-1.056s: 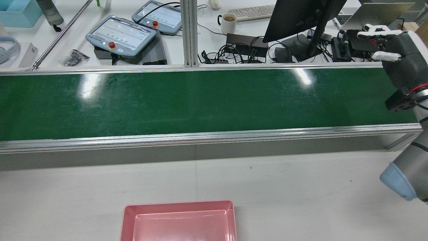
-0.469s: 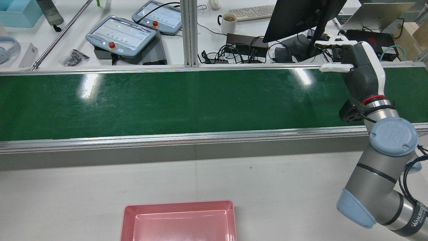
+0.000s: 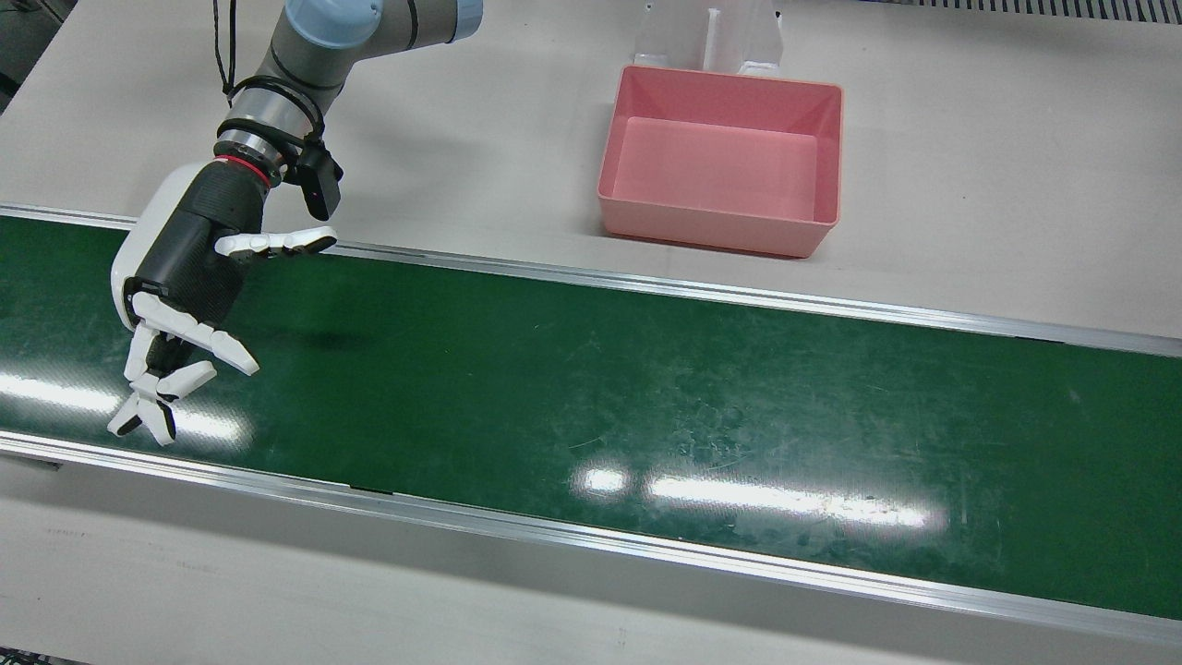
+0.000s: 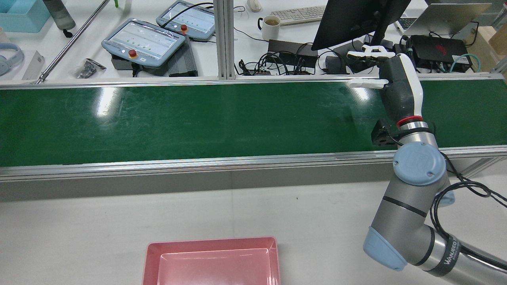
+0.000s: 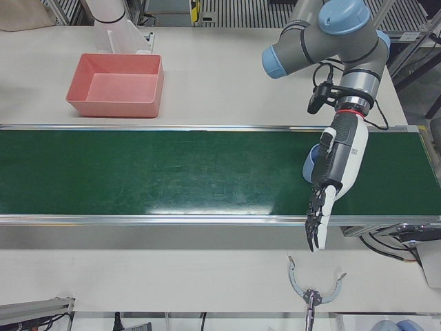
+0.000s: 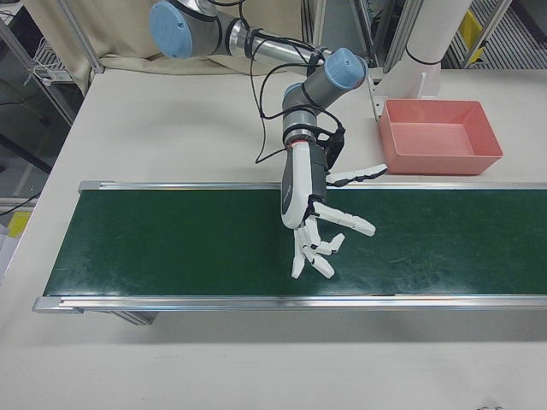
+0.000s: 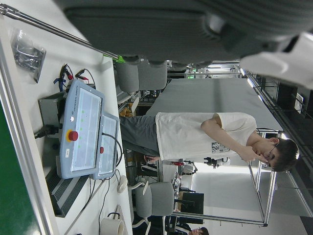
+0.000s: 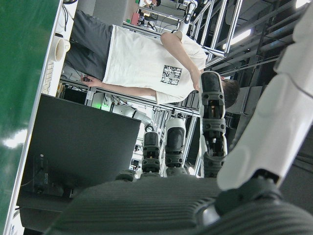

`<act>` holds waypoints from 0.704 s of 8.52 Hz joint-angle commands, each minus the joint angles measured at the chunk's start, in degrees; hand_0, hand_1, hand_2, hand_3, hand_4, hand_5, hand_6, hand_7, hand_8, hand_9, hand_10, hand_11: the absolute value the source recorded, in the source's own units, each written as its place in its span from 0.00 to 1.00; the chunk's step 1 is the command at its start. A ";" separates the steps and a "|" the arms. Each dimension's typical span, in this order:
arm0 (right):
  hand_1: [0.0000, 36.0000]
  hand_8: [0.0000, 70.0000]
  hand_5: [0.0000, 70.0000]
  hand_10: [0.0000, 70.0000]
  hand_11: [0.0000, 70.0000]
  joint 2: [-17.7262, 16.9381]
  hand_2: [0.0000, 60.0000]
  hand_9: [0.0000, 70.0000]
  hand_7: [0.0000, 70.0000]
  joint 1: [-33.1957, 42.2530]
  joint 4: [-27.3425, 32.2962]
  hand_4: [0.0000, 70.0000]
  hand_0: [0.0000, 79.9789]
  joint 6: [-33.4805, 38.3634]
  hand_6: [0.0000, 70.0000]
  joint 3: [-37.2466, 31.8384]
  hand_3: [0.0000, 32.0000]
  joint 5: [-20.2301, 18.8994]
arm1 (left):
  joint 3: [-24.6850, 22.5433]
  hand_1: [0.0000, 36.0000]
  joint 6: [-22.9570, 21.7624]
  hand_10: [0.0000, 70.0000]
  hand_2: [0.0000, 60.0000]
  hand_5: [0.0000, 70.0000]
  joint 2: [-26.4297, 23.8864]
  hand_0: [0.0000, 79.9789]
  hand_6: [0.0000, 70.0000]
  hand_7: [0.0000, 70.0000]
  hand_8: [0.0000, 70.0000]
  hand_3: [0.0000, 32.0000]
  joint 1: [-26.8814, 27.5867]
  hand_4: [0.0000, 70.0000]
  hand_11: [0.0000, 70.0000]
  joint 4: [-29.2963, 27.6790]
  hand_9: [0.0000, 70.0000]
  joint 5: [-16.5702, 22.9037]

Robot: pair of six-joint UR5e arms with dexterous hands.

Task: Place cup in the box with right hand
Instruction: 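Move the right hand over the conveyor belt, fingers open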

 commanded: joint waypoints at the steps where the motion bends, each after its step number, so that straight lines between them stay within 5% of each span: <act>1: 0.03 0.12 0.01 0.00 0.00 3.79 0.00 0.35 1.00 -0.13 0.06 1.00 0.63 -0.06 0.21 -3.05 0.00 2.14 | -0.02 0.00 0.00 0.00 0.00 0.00 -0.04 0.00 0.00 0.00 0.00 0.00 0.00 0.00 0.00 0.00 0.00 0.00; 6: 0.02 0.13 0.01 0.01 0.01 3.19 0.00 0.39 1.00 -0.13 1.37 1.00 0.63 4.48 0.24 -9.02 0.00 1.79 | 0.15 0.00 0.00 0.00 0.00 0.00 -0.04 0.00 0.00 0.00 0.00 0.00 0.00 0.00 0.00 -0.17 0.00 0.00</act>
